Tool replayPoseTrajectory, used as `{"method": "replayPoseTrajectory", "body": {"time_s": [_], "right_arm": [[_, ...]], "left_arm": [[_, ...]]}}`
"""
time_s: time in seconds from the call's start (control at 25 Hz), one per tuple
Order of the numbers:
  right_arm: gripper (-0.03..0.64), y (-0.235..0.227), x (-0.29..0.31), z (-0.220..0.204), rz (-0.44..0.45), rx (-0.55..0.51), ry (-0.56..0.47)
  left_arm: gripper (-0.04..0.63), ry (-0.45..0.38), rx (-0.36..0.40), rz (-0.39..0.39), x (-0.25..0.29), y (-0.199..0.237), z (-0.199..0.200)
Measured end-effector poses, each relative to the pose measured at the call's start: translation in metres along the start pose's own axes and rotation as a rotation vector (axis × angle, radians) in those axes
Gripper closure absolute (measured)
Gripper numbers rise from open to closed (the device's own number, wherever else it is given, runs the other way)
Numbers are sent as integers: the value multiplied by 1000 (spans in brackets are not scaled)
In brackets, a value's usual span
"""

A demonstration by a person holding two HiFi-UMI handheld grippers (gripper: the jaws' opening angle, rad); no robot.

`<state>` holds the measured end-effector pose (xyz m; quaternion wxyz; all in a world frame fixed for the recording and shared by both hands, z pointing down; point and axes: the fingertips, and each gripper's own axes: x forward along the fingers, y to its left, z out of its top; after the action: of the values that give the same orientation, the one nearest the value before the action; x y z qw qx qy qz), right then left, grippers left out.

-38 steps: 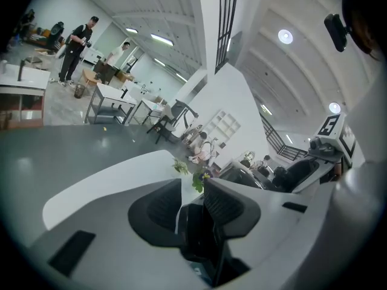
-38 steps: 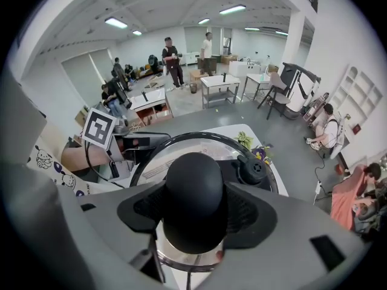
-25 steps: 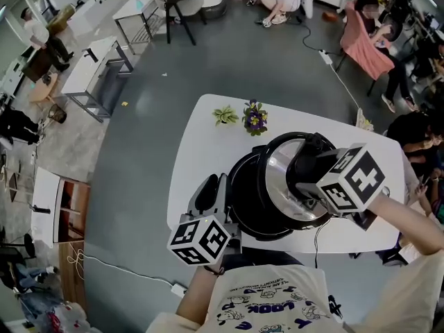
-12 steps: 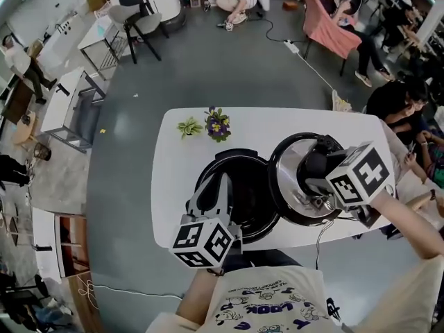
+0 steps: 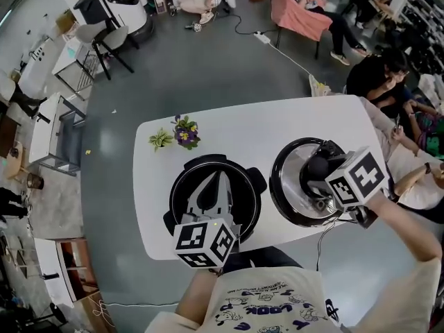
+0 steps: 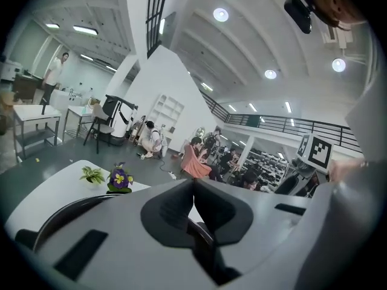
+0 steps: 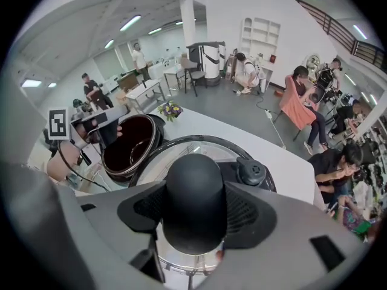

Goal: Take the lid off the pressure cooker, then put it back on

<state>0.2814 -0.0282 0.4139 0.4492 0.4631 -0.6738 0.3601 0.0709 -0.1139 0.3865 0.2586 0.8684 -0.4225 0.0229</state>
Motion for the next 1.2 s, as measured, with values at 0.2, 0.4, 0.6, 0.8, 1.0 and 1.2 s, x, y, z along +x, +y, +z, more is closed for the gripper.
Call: {"method": "replayPoseTrajectory", "body": {"time_s": [0.2,0.4,0.6,0.8,1.0,1.2], "right_arm": [[322,-16,7,-24,-10,41,20],[322,-21,20,-40,-4,50,44],[321,-18,41,-52,13,55,61],[322,-17,68,-56,27,69,67],[321,-18,96,-60,26,63,82],[321,-20,125,-66,23,68,93]], "left_arm": [[580,33,58,-20,14,-19,-6],[580,50,101,-23,21,-31,-8],[581,58,95,-27,22,-38,-9],[580,60,122,-17,25,-37,-8],[580,74,110,-10,29,-36,-12],[580,86,123,5,30,-30,-17]]}}
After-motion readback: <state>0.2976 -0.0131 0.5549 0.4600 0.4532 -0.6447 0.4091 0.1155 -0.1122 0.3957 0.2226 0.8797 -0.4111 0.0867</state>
